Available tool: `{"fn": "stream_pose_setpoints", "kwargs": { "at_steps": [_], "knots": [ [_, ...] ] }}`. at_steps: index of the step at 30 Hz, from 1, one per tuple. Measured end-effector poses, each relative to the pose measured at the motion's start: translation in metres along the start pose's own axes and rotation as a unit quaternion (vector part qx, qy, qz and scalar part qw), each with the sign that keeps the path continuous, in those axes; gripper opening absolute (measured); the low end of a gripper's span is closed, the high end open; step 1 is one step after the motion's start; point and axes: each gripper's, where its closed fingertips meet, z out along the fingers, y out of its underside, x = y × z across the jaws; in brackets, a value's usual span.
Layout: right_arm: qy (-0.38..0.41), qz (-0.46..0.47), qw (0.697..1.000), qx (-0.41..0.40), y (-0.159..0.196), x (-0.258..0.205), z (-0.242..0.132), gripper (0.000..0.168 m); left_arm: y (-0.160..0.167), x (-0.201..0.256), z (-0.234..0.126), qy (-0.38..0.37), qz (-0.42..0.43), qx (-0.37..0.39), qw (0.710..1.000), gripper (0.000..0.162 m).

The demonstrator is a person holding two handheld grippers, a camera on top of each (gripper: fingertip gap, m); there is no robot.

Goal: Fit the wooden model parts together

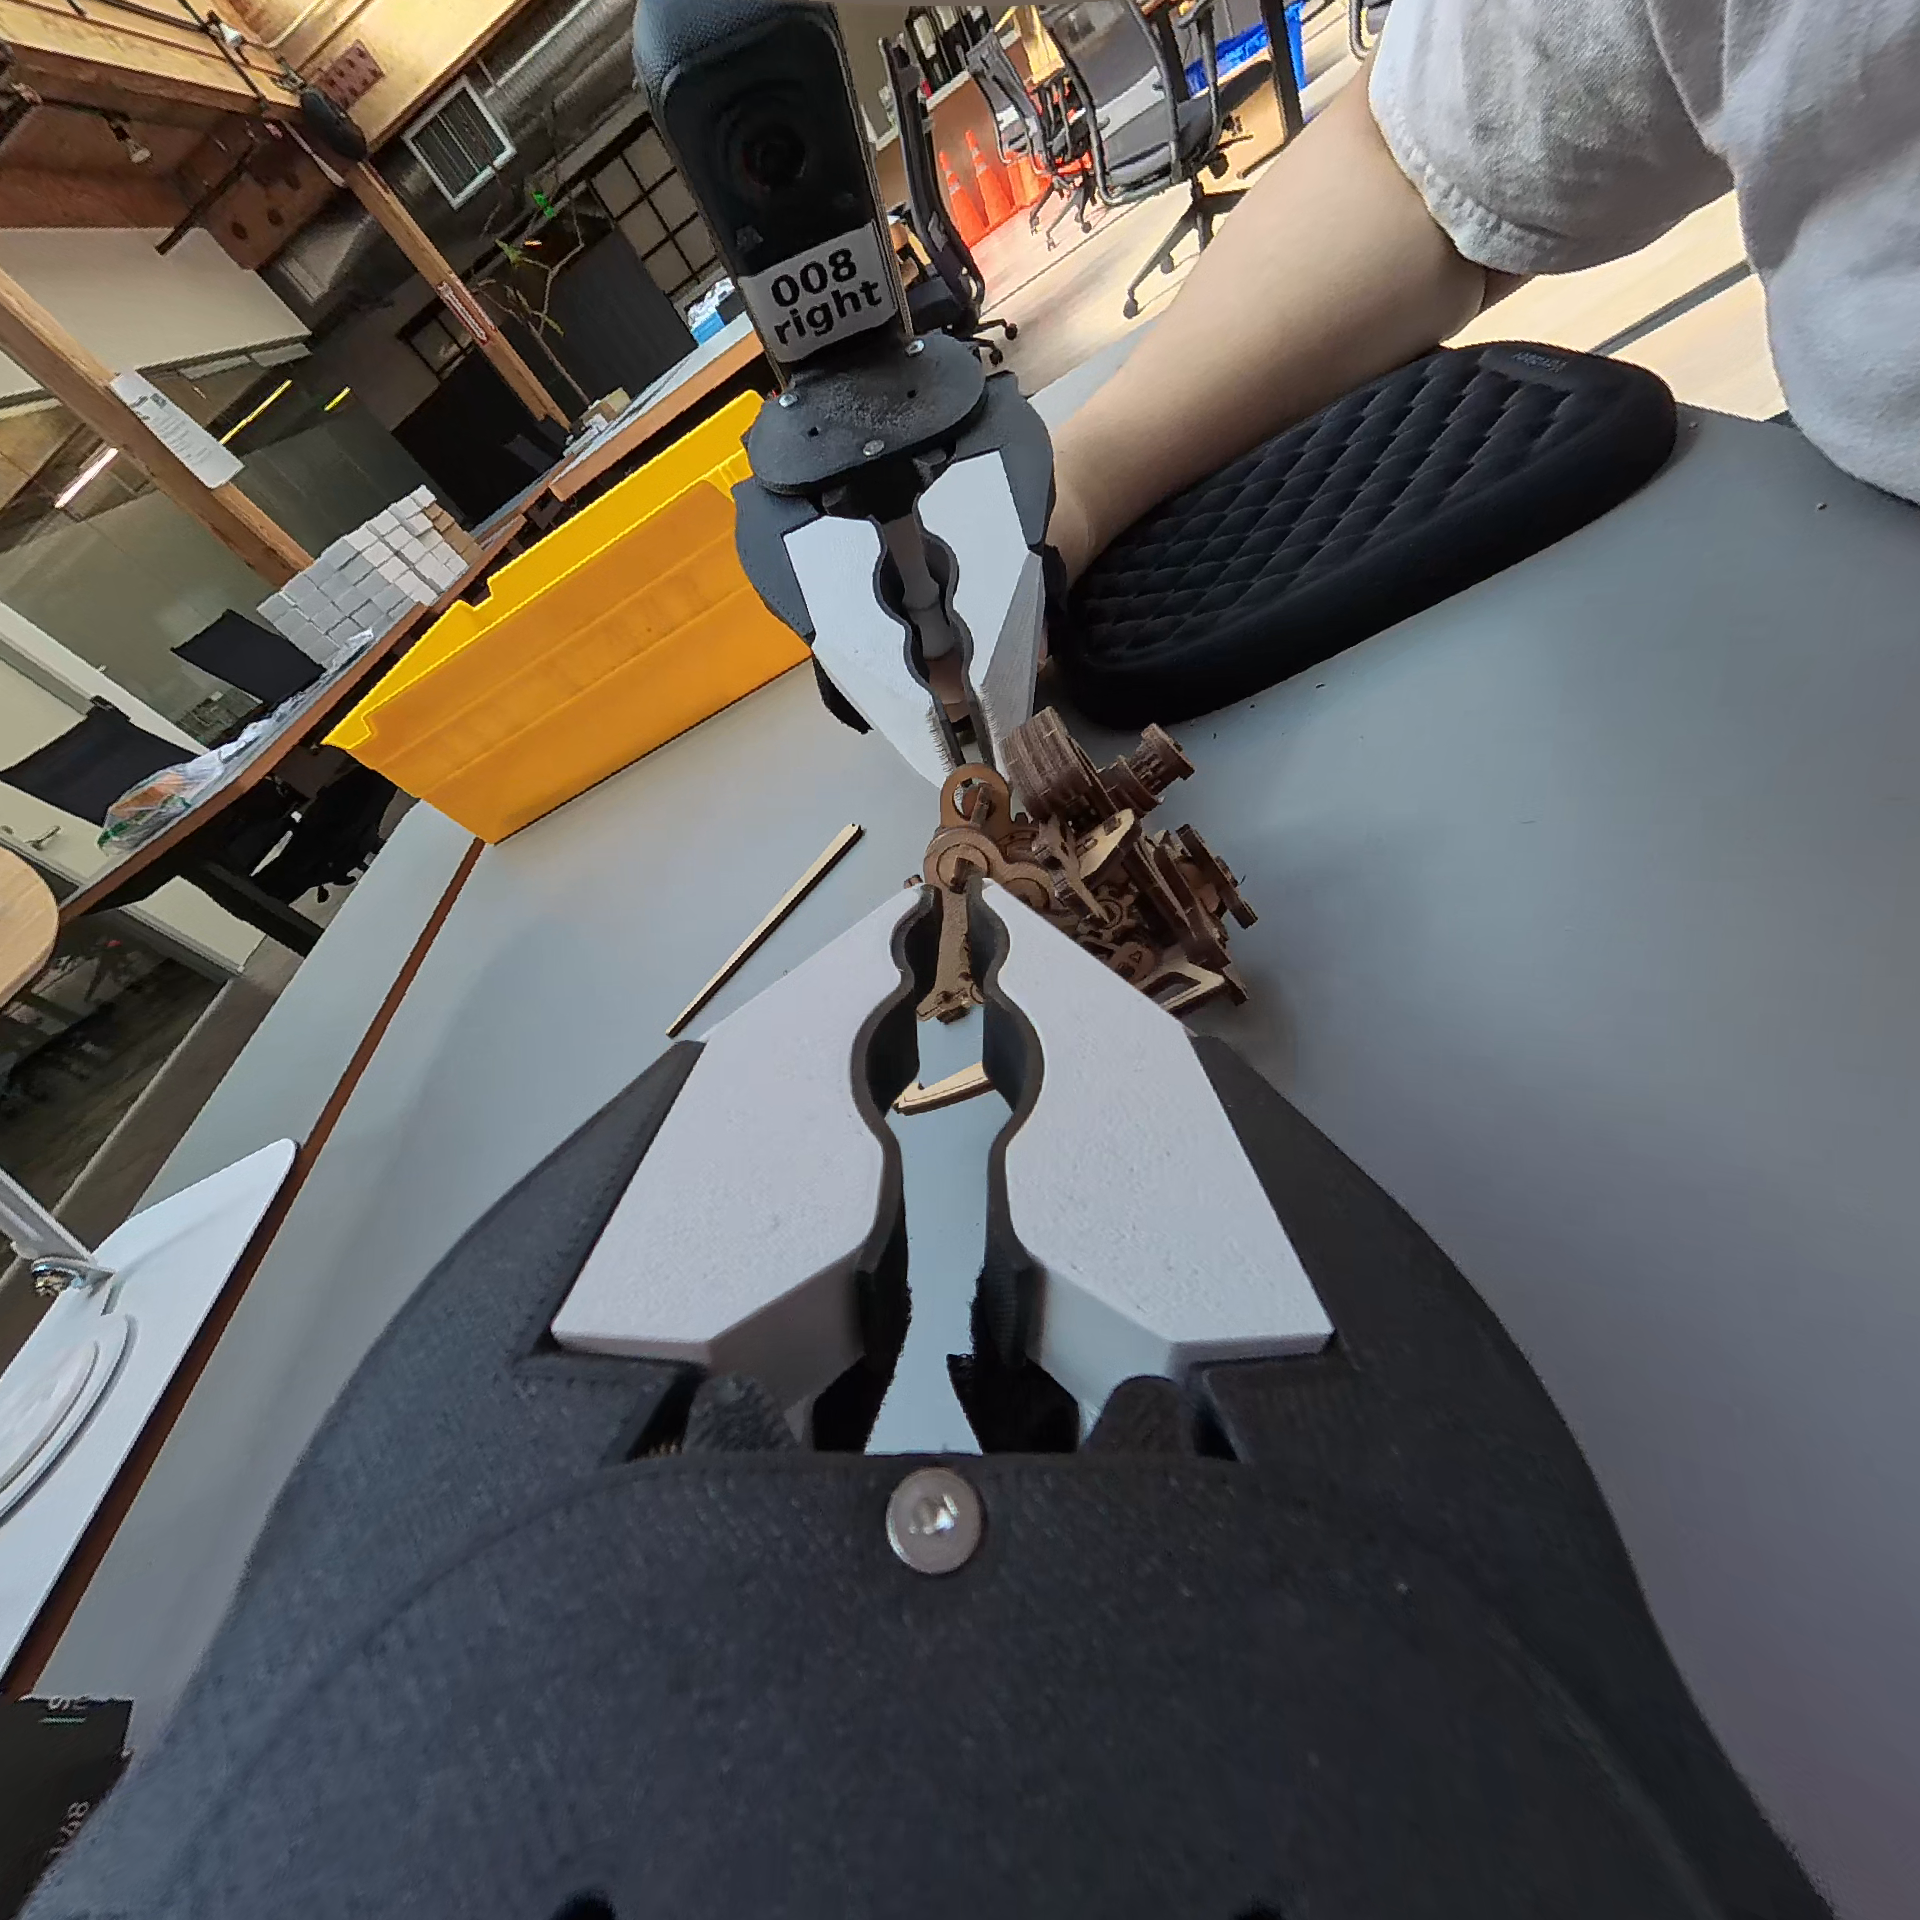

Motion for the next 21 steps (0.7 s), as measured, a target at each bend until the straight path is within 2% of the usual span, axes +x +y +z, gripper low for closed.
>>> {"fn": "stream_pose_setpoints", "kwargs": {
  "at_steps": [16,21],
  "knots": [
    [-0.009,0.006,1.000,0.000,-0.0008,-0.0024,0.0015,0.002,-0.0058,0.0031,0.0016,-0.014,0.050,0.003,0.999,0.001],
    [-0.009,0.008,1.000,0.000,-0.0008,-0.0022,0.0014,0.001,-0.0065,0.0038,0.0019,-0.007,0.030,0.005,1.000,0.001]
  ]
}}
